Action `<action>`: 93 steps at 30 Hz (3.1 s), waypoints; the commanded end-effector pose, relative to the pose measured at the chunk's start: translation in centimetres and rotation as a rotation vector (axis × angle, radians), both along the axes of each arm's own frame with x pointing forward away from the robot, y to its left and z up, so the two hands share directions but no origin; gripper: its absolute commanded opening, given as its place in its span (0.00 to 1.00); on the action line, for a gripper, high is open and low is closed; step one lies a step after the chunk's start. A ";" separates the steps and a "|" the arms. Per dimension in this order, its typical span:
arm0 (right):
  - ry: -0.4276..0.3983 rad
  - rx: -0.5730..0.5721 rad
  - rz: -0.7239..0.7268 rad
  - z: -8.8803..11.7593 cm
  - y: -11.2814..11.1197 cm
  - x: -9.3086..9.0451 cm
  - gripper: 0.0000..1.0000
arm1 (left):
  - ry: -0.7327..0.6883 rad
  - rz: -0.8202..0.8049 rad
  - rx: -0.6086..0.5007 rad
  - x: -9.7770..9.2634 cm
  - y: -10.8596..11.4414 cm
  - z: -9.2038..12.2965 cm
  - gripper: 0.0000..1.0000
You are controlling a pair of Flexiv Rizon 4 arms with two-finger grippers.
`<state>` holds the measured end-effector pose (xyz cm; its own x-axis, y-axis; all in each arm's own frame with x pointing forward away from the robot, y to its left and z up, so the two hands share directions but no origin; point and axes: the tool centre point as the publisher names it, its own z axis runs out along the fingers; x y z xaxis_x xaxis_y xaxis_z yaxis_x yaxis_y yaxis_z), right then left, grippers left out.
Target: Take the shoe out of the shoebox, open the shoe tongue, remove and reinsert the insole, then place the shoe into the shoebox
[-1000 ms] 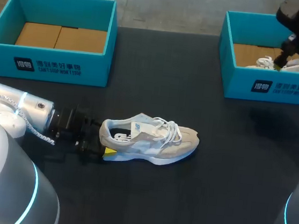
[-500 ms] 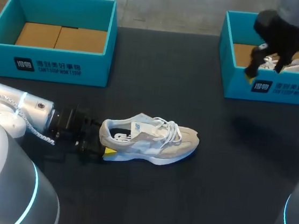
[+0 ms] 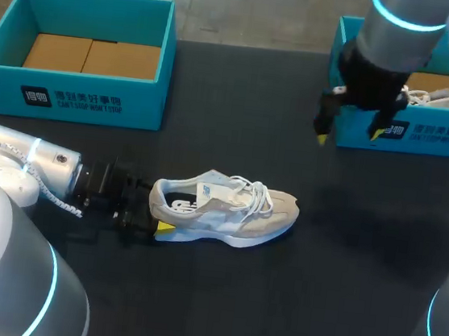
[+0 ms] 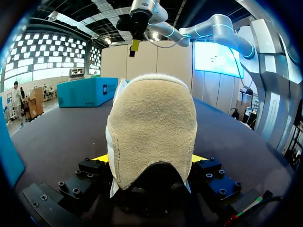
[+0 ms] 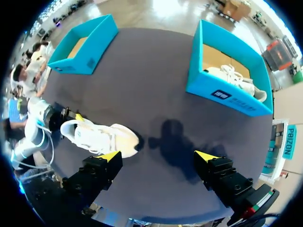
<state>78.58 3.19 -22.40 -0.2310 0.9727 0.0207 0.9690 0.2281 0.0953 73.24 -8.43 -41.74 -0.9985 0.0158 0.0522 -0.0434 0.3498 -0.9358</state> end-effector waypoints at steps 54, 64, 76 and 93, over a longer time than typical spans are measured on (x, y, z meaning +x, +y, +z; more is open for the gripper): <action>0.133 -0.020 -0.019 -4.9 21.0 -3.2 1.00 | 0.001 -0.001 0.001 0.1 0.1 -0.6 0.00; 0.133 -0.020 -0.019 -4.9 21.0 -3.2 1.00 | 0.001 -0.001 0.001 0.1 0.1 -0.6 0.00; 0.069 -0.036 -0.072 -5.7 20.7 -4.0 1.00 | 0.001 -0.001 0.001 0.1 0.1 -0.6 0.00; 0.008 -0.143 -0.171 -7.7 21.3 -5.7 1.00 | 0.001 -0.001 0.001 0.1 0.1 -0.6 0.00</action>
<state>72.98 23.51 -30.00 -0.0727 0.9931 -0.0920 0.9950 0.0785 0.0614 73.24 -8.43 -41.73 -0.9985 0.0159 0.0523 -0.0434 0.3498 -0.9358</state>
